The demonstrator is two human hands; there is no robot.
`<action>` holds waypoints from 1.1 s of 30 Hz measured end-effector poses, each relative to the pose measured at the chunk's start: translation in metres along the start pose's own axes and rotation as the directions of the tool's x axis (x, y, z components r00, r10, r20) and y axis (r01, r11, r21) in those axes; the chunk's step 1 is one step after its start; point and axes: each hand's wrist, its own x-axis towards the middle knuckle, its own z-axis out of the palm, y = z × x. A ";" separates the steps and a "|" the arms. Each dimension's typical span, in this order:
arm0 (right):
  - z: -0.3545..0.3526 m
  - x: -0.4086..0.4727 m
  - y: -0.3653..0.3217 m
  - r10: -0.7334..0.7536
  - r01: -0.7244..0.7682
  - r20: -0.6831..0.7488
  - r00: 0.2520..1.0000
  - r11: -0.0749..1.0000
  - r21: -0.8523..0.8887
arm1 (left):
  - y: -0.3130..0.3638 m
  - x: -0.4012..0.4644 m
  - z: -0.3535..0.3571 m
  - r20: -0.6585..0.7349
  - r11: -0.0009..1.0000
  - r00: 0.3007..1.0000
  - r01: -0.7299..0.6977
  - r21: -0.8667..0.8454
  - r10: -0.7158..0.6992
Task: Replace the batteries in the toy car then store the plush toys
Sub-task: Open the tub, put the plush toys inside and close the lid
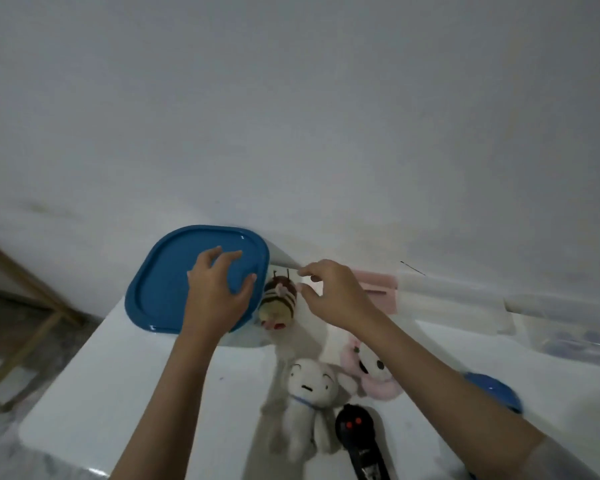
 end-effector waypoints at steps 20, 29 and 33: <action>0.149 0.022 -0.097 0.371 -0.318 -0.554 0.746 0.928 0.193 | -0.149 0.035 -0.080 0.262 0.992 0.965 0.027 -0.121 0.006; 0.144 0.031 -0.106 0.446 -0.402 -0.556 0.701 0.892 0.207 | -0.161 0.047 -0.077 0.220 0.989 0.973 -0.036 -0.141 0.066; 0.142 0.037 -0.105 0.486 -0.466 -0.499 0.718 0.867 0.175 | -0.165 0.055 -0.081 0.252 0.992 0.967 0.008 -0.128 0.025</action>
